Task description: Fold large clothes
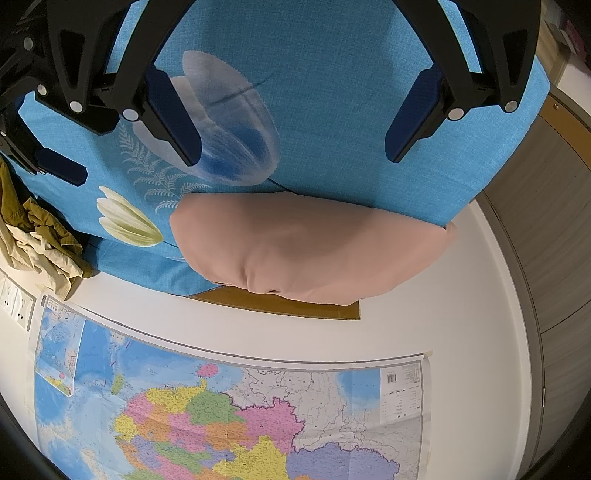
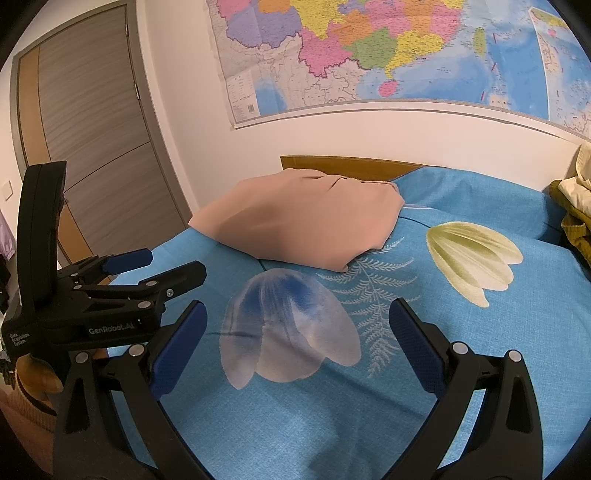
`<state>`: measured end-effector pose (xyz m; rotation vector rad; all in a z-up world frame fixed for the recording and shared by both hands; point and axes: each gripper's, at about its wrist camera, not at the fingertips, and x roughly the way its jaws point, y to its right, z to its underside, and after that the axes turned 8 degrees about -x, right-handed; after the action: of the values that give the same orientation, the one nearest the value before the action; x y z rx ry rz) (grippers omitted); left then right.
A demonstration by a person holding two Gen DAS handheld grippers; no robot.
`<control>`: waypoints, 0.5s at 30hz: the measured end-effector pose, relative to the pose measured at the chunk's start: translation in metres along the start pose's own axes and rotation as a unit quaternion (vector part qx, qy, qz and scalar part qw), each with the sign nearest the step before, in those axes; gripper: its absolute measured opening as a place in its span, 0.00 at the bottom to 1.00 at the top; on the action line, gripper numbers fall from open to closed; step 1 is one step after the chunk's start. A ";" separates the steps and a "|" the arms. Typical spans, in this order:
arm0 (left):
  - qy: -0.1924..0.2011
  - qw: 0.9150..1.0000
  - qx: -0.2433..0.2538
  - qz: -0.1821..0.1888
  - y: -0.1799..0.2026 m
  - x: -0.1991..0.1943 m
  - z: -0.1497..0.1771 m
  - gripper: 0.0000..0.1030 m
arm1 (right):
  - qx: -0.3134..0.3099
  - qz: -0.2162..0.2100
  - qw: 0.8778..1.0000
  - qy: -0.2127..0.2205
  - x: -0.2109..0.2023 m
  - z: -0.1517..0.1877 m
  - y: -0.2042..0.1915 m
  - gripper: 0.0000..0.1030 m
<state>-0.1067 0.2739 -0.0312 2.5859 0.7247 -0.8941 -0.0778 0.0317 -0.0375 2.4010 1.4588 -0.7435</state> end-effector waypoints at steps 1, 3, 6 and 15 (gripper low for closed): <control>0.001 1.000 0.000 0.000 0.000 0.000 0.000 0.93 | 0.000 -0.001 1.000 0.000 0.000 0.000 0.000 0.94; 0.000 1.000 0.001 -0.001 0.000 0.001 0.000 0.93 | 0.000 0.000 1.000 0.000 0.000 0.000 0.001 0.94; -0.001 1.000 0.001 0.000 0.000 0.001 0.001 0.93 | 0.000 -0.001 1.000 0.000 0.000 0.000 0.001 0.94; -0.003 1.000 0.003 0.000 0.002 0.003 0.003 0.93 | 0.003 0.000 1.000 0.001 0.000 0.001 0.000 0.94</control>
<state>-0.1049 0.2718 -0.0349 2.5879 0.7208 -0.9041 -0.0786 0.0309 -0.0382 2.4066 1.4599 -0.7477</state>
